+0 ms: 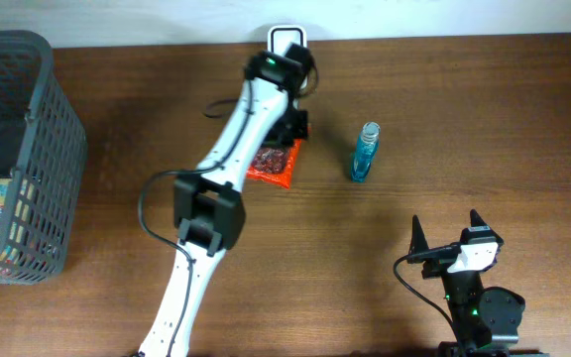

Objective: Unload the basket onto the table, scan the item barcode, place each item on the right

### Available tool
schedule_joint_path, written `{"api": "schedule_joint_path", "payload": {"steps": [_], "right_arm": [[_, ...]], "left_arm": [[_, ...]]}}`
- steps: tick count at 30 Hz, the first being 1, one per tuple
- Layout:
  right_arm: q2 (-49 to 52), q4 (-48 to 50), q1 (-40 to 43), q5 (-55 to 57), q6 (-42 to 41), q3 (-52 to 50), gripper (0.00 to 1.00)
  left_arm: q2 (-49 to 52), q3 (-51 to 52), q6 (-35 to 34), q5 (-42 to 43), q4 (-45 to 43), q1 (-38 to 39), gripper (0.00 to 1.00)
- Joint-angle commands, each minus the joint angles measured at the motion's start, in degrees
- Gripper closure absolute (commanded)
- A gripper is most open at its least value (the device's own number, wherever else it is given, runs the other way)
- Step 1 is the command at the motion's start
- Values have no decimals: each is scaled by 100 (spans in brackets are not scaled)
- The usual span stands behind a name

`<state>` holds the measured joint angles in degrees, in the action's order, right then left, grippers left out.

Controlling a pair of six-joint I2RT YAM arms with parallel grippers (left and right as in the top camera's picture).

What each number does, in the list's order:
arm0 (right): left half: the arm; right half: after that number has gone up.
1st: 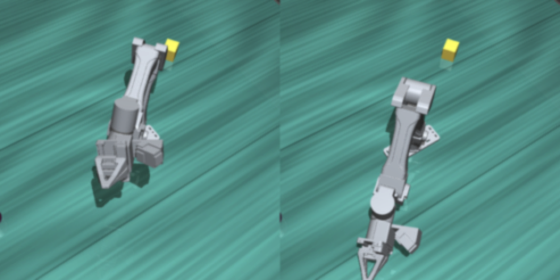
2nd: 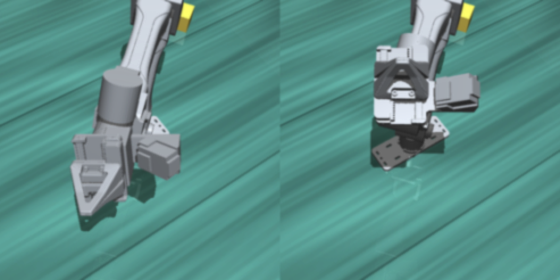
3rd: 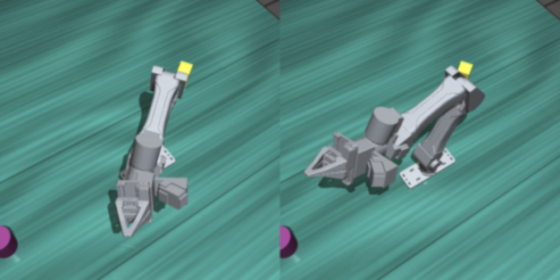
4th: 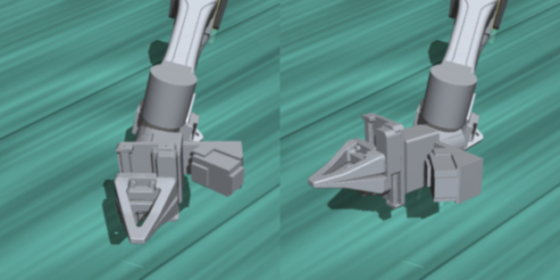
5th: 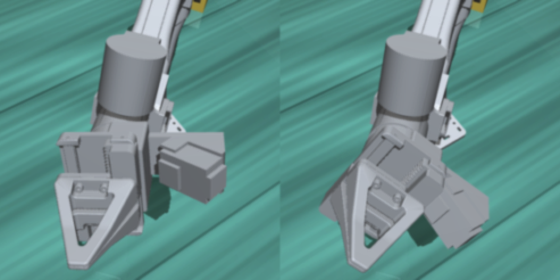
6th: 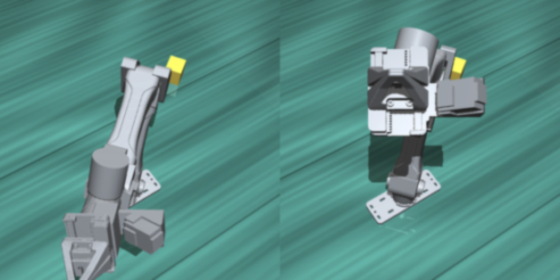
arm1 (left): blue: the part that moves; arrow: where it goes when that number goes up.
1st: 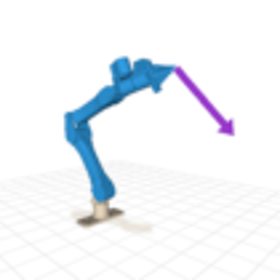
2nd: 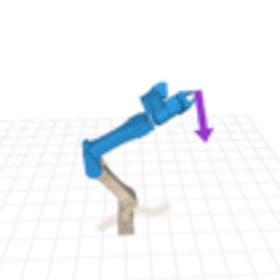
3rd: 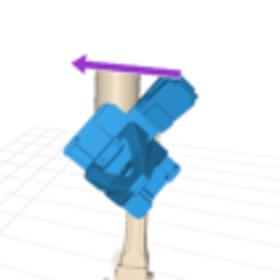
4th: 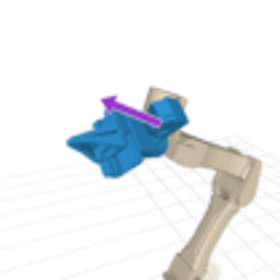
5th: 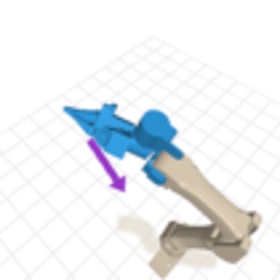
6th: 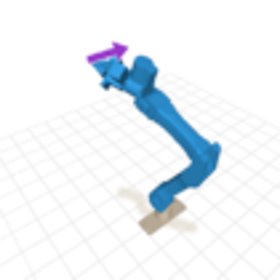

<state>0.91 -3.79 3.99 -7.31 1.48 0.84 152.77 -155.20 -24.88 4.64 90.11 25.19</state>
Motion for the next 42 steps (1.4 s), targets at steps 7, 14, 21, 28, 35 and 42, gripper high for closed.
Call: {"api": "schedule_joint_path", "payload": {"steps": [7, 14, 21, 28, 35, 42], "right_arm": [[-39, -7, 17, 48, -20, -52, 2], [-37, -7, 17, 48, -20, -52, 2], [-39, -7, 17, 48, -22, -52, 2], [-37, -7, 17, 48, -20, -52, 2], [-37, -7, 17, 48, -22, -52, 2], [-37, -7, 17, 48, -22, -52, 2]], "left_arm": [[-103, 155, 273, -293, 459, -1075, 100], [-85, 1154, 271, -286, 13, -730, 100], [-85, 1165, 269, -103, -109, -439, 100], [-85, 1086, 269, -256, -173, -579, 100], [-87, 251, 317, -249, -37, -710, 100], [-511, -1703, 656, 330, 664, -726, 100]]}}
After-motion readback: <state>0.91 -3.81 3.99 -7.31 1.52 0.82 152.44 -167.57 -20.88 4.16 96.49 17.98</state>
